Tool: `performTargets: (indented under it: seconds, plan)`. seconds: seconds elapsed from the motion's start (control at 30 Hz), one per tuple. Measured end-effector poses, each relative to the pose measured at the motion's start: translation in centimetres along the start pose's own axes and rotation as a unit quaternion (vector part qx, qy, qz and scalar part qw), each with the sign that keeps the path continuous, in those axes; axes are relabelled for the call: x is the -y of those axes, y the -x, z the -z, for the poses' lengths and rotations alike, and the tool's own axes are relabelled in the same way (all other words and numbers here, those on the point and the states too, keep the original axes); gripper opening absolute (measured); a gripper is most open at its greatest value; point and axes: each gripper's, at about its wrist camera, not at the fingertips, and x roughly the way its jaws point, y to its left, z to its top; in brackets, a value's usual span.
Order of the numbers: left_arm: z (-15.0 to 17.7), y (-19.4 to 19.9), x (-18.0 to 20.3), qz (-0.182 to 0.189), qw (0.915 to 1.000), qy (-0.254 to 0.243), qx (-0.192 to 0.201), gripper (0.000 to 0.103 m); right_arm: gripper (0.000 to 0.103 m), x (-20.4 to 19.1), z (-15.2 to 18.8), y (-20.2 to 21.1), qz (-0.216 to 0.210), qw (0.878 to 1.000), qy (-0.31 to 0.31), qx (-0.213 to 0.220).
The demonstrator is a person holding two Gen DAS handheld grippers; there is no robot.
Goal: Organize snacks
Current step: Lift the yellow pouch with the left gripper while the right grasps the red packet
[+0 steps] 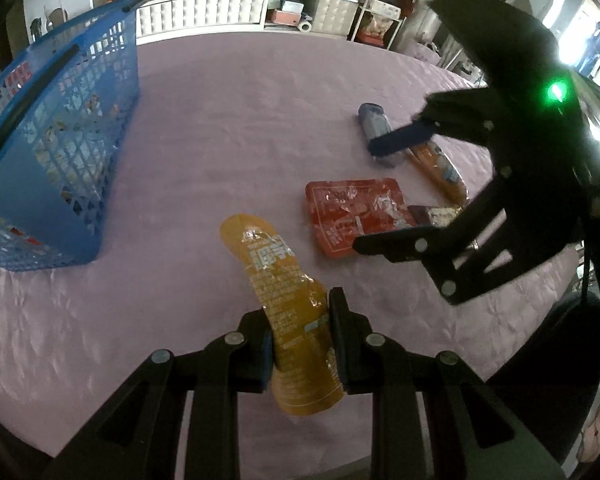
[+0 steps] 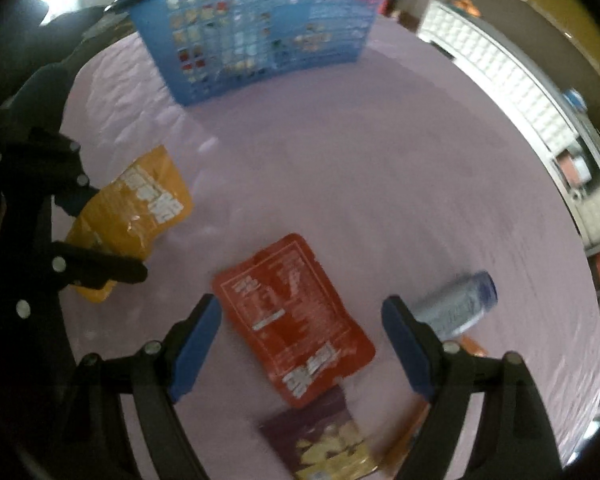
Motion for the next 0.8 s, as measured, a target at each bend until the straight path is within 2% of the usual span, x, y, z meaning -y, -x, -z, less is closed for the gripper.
performTargets:
  seconds: [0.23, 0.33, 0.53, 0.57, 0.6, 0.67, 0.8]
  plan:
    - [-0.1, -0.8, 0.2, 0.002, 1.0000, -0.002, 0.002, 0.021, 0.086, -0.3, -0.5, -0.1, -0.057, 0.997, 0.049, -0.008]
    - [-0.1, -1.3, 0.2, 0.000, 1.0000, 0.001, -0.001, 0.021, 0.086, -0.9, -0.6, -0.8, -0.053, 0.996, 0.071, -0.023]
    - [0.1, -2.1, 0.8, -0.005, 1.0000, -0.002, -0.008, 0.021, 0.085, -1.0, -0.7, -2.2, -0.066, 0.995, 0.068, -0.029]
    - [0.1, -2.2, 0.7, -0.005, 1.0000, -0.002, -0.008, 0.022, 0.082, -1.6, -0.5, -2.6, -0.066, 0.994, 0.079, -0.032]
    - [0.1, -2.3, 0.7, -0.006, 0.9999, -0.001, -0.008, 0.022, 0.074, -1.8, -0.3, -2.7, -0.060, 0.994, 0.088, -0.030]
    - [0.1, -2.4, 0.7, -0.006, 0.9999, 0.001, -0.008, 0.022, 0.064, -1.7, 0.2, -1.9, -0.064, 0.994, 0.084, -0.009]
    - [0.2, -2.6, 0.8, -0.010, 0.9999, 0.000, -0.008, 0.021, 0.053, -1.5, 0.2, -1.5, -0.073, 0.995, 0.061, 0.004]
